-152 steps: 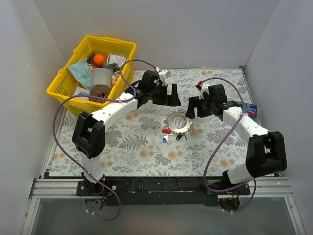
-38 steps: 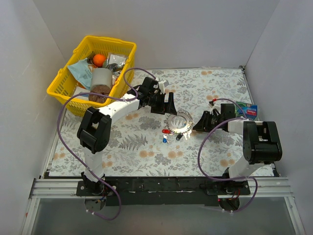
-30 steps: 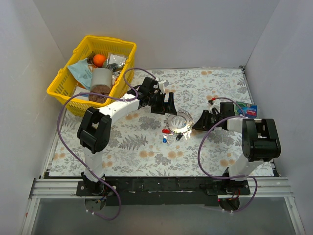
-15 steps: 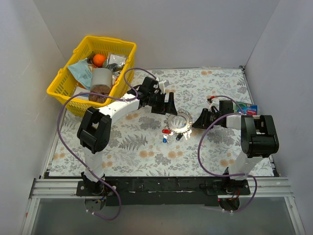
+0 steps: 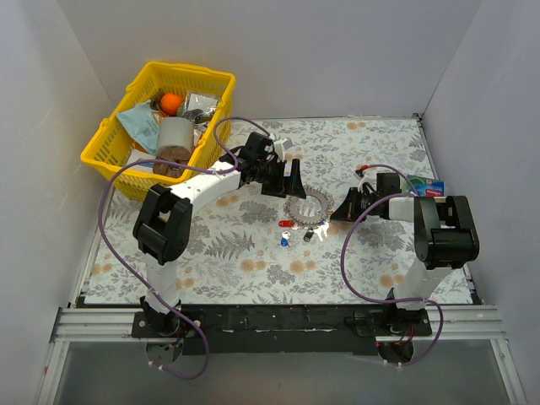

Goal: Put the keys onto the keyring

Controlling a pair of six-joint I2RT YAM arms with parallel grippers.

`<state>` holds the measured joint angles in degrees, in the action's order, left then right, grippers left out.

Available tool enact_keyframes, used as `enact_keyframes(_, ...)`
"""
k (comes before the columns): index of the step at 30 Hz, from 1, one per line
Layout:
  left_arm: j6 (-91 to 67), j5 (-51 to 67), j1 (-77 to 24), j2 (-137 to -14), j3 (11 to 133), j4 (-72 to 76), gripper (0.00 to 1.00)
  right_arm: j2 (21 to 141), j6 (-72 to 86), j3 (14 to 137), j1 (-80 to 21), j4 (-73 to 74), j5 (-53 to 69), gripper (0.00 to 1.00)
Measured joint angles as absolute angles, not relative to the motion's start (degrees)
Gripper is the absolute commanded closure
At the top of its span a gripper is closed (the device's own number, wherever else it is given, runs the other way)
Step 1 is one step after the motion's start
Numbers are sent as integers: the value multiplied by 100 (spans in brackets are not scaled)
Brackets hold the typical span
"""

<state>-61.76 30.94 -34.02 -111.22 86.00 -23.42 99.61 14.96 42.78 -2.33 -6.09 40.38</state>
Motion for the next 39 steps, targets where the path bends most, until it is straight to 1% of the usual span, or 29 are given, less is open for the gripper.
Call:
enact_keyframes(12, -6171, 3096, -3402, -11122, 8600, -2340, 15, 9686, 1479, 4324, -305, -414, 4016, 99)
enact_keyframes(21, -6149, 3100, -3402, -11122, 8600, -2333, 15, 9518, 1321, 4825, -578, -141, 3920, 99)
enact_keyframes(27, -6134, 3098, -3402, -11122, 8597, -2331, 15, 9520, 1267, 4908, -803, 51, 3815, 99)
enact_keyframes(29, -6132, 3098, -3402, -11122, 8589, -2327, 15, 9520, 1269, 4908, -827, 62, 3776, 94)
enact_keyframes(32, -6132, 3098, -3402, -11122, 8562, -2309, 14, 9500, 1286, 4908, -827, 82, 3715, 90)
enact_keyframes(37, -6130, 3098, -3402, -11122, 8490, -2263, 15, 9207, 1284, 4908, -827, 209, 3568, 74)
enact_keyframes(38, -6130, 3098, -3402, -11122, 8477, -2268, 15, 9146, 1278, 4908, -827, 217, 3553, 69)
enact_keyframes(39, -6130, 3098, -3402, -11122, 8473, -2268, 15, 9098, 1267, 4908, -827, 224, 3540, 67)
